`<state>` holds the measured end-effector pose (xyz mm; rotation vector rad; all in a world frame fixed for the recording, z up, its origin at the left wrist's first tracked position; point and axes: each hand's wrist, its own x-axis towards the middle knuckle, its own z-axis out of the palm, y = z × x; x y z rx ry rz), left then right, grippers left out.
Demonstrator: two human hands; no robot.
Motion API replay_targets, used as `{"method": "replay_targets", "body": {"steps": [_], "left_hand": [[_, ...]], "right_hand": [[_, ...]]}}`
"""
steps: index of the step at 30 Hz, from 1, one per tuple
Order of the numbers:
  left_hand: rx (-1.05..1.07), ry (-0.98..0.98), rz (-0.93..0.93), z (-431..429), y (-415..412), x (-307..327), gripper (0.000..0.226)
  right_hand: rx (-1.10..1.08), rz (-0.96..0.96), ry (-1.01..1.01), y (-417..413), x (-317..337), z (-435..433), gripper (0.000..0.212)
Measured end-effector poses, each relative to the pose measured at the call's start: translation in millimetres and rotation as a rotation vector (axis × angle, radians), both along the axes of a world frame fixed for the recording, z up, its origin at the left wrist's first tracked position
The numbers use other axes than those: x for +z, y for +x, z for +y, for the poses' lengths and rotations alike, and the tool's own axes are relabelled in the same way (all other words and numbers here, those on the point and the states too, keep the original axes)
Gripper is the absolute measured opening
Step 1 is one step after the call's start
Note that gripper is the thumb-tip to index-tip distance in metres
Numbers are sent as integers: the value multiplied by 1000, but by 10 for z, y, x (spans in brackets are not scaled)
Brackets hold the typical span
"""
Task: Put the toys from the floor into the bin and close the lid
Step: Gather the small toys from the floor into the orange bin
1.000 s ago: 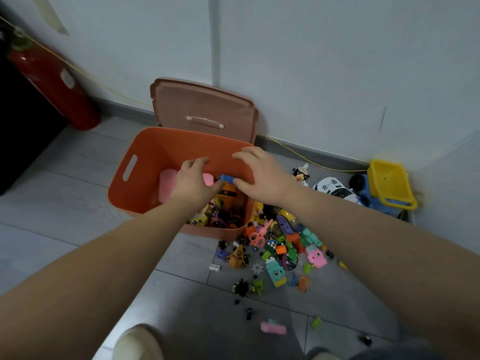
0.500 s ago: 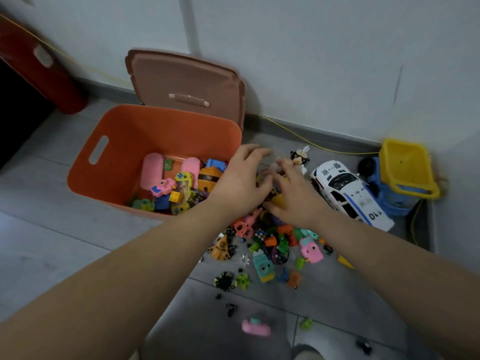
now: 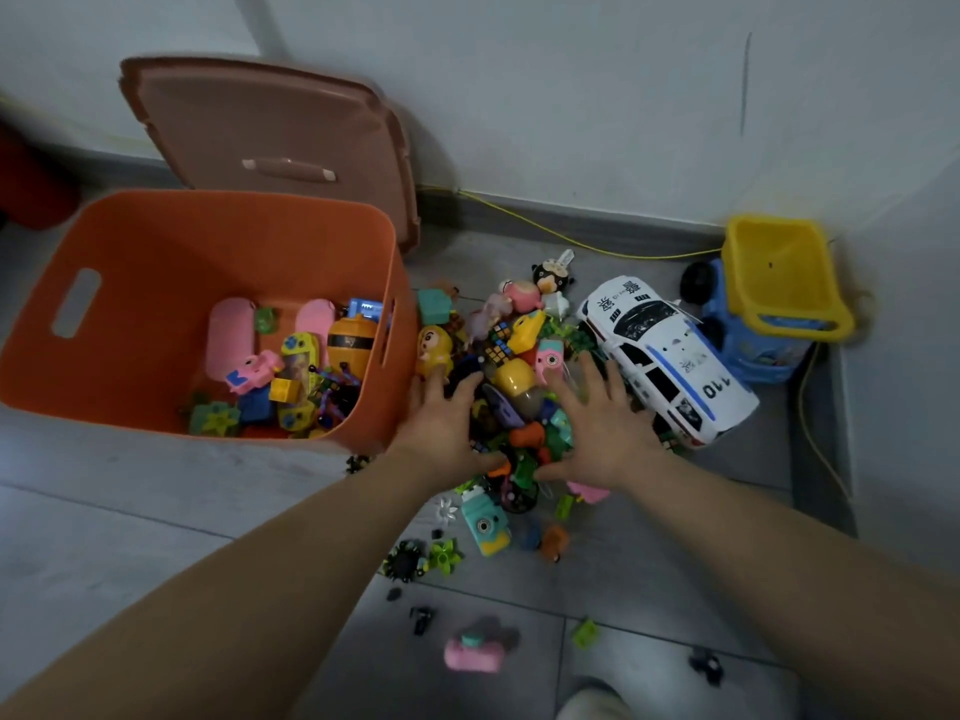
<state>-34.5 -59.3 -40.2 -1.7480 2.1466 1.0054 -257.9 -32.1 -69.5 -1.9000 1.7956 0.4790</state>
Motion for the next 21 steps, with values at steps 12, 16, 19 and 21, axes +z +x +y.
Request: {"method": "replay_targets", "body": {"steps": [12, 16, 19, 21], "left_hand": [[-228, -6, -420, 178, -318, -493, 137], [-221, 42, -448, 244, -431, -473, 124], [-177, 120, -450, 308, -401, -518, 134], [-99, 117, -423, 331, -321, -565, 131]], "right_hand": [[148, -69, -86, 14, -273, -164, 138], [242, -70, -131, 19, -263, -211, 128], [292, -48, -158, 21, -266, -188, 124], [304, -38, -143, 51, -288, -191, 122]]}}
